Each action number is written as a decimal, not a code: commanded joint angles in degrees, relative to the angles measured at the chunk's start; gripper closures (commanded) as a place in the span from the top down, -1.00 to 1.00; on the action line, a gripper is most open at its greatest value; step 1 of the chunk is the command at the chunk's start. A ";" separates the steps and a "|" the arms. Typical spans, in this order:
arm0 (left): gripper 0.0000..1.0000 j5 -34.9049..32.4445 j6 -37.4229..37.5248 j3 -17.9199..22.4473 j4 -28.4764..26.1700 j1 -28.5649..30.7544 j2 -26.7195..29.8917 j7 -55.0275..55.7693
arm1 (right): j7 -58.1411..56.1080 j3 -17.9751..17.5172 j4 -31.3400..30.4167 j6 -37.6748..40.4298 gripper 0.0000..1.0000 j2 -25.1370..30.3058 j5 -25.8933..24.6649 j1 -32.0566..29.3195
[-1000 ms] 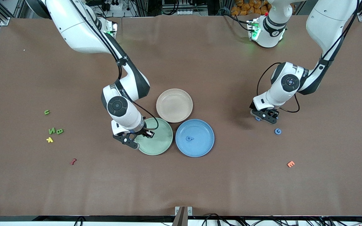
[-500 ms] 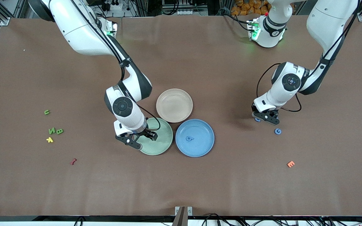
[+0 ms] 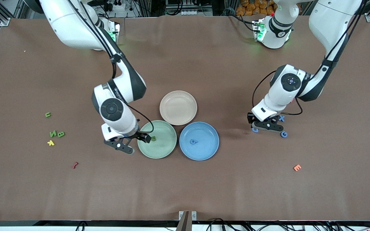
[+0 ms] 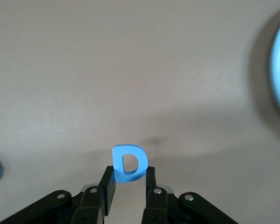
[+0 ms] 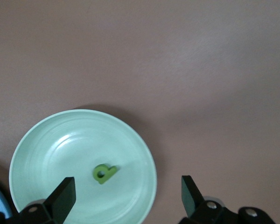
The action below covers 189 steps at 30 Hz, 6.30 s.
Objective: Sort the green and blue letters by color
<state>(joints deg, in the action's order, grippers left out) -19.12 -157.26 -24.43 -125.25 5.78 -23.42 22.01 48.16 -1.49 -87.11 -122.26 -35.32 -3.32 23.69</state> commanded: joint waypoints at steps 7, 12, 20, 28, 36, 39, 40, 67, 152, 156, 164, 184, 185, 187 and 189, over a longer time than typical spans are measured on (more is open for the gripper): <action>-0.96 -0.57 1.43 0.00 9.76 -9.90 -5.75 19.72 | -15.45 -0.36 -11.32 2.29 1.00 12.29 -1.60 -7.34; -0.95 -0.66 1.61 0.18 12.66 -13.42 -7.51 24.39 | -21.78 -0.27 -14.67 2.29 1.00 15.63 -2.39 -10.85; -0.90 -1.01 1.61 0.53 17.75 -18.08 -11.73 29.31 | -32.94 -0.27 -18.62 1.85 1.00 18.44 -2.66 -16.74; -0.86 -1.01 1.61 4.56 23.21 -24.13 -15.60 32.82 | -42.52 0.17 -21.61 0.45 1.00 20.29 -2.75 -22.02; 1.00 -1.18 1.61 8.44 25.23 -27.31 -16.31 33.80 | -60.53 0.00 -27.23 -8.16 1.00 19.94 -2.83 -30.28; 1.00 -1.27 1.69 8.52 24.97 -27.05 -15.87 33.54 | -66.69 -0.01 -27.94 -10.63 1.00 19.15 -2.83 -32.04; 1.00 -1.27 1.70 8.53 24.97 -27.05 -15.87 33.53 | -67.84 -0.01 -28.20 -11.15 1.00 18.98 -2.83 -32.22; 1.00 -1.71 13.47 7.82 10.21 -10.36 -4.18 9.38 | -85.16 -0.09 -30.76 -23.63 0.85 10.81 -2.75 -35.38; -1.00 -17.44 -10.08 1.85 -13.18 17.78 0.66 -8.48 | -93.34 -1.24 -30.05 -28.74 0.31 4.12 -0.11 -38.28; -1.00 -17.36 -9.99 0.80 -12.30 17.69 0.74 -6.38 | -93.34 -1.24 -30.05 -28.74 0.30 4.03 -0.20 -38.37; -1.00 -16.83 -9.38 -4.48 -9.22 17.51 0.66 3.99 | -93.60 -1.24 -29.88 -28.74 0.22 3.68 -0.20 -38.46; -1.00 -16.56 1.15 -8.09 6.67 -2.95 -5.49 40.02 | -94.74 -1.24 -29.70 -28.83 -0.40 3.51 -0.11 -38.90; -1.00 -16.57 2.39 -8.09 8.43 -4.36 -6.37 41.43 | -94.74 -1.24 -29.70 -28.83 -0.45 3.51 -0.11 -38.90; -1.00 -16.57 4.59 -8.00 11.59 -6.65 -8.12 43.98 | -94.74 -1.24 -29.61 -28.74 -0.49 3.51 -0.02 -38.90; -1.00 -16.65 6.17 -8.00 13.97 -8.23 -9.44 45.65 | -94.66 -1.32 -29.44 -28.65 -0.51 3.59 0.33 -38.81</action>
<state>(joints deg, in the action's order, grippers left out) -35.11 -155.80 -32.79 -119.83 1.62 -27.31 62.76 -44.56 -1.84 -117.46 -150.43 -30.85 -4.45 -13.78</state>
